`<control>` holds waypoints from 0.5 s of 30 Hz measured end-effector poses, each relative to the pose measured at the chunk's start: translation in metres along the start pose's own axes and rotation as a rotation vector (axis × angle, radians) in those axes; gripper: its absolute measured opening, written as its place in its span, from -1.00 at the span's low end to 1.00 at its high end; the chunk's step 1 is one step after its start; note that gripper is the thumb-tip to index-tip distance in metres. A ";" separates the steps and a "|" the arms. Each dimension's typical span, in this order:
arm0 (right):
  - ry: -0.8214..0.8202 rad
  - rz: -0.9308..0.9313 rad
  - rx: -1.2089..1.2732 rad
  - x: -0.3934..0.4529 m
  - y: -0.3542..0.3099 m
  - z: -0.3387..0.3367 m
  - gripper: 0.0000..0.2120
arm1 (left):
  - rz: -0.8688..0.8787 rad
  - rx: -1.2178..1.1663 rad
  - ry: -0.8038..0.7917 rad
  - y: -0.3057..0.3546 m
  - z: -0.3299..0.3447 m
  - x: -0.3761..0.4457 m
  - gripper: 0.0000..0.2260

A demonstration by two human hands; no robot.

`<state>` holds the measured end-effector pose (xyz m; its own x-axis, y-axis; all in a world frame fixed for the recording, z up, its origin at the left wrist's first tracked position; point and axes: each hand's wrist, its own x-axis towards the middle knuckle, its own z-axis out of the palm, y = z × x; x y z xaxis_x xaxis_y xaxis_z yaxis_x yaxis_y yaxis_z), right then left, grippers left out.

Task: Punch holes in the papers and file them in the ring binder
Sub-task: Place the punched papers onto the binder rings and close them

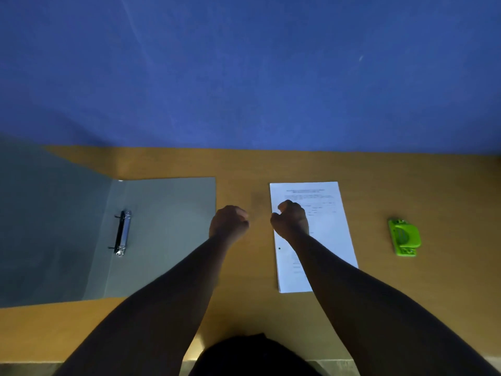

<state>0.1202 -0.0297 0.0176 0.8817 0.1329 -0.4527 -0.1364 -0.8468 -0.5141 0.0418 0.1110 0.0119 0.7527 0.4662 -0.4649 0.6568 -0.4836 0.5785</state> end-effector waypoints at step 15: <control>0.092 0.139 -0.198 0.007 0.088 -0.044 -0.54 | -0.160 -0.104 -0.119 0.043 0.063 -0.008 -0.93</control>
<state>0.1344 -0.1260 0.0010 0.8993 -0.0318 -0.4363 -0.1763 -0.9391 -0.2950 0.0671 0.0399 -0.0014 0.6430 0.4370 -0.6289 0.7651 -0.3285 0.5539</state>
